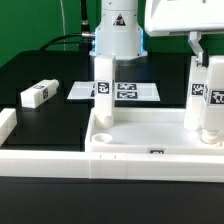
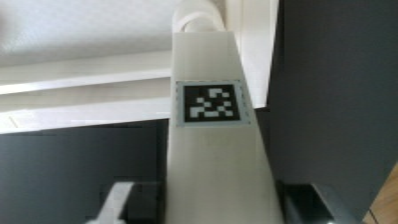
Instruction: Assemble desk
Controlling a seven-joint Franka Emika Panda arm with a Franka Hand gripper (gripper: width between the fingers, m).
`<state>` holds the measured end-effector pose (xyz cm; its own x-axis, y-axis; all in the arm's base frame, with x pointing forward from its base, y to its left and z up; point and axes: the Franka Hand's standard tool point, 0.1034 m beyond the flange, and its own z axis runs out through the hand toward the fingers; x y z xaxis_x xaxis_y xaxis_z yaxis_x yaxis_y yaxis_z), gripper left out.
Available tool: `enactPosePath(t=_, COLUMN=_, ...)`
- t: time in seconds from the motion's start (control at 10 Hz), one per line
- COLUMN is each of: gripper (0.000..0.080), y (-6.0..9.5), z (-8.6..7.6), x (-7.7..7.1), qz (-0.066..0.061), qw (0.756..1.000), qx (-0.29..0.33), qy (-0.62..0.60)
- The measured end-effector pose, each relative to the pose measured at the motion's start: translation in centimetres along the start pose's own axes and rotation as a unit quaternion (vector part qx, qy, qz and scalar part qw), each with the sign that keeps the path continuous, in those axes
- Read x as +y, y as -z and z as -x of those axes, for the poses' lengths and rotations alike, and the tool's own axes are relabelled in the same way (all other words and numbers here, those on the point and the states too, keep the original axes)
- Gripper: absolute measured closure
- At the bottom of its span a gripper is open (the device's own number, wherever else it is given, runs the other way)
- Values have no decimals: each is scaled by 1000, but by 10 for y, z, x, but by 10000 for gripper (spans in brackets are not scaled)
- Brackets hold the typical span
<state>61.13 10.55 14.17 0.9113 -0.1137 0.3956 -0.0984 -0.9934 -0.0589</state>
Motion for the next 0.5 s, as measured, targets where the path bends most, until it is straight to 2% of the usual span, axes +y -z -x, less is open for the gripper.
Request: enactPosePath(t=0.5, gripper=509, y=-5, z=4, x=1, qz=3, qw=1000, qx=-4, qy=1)
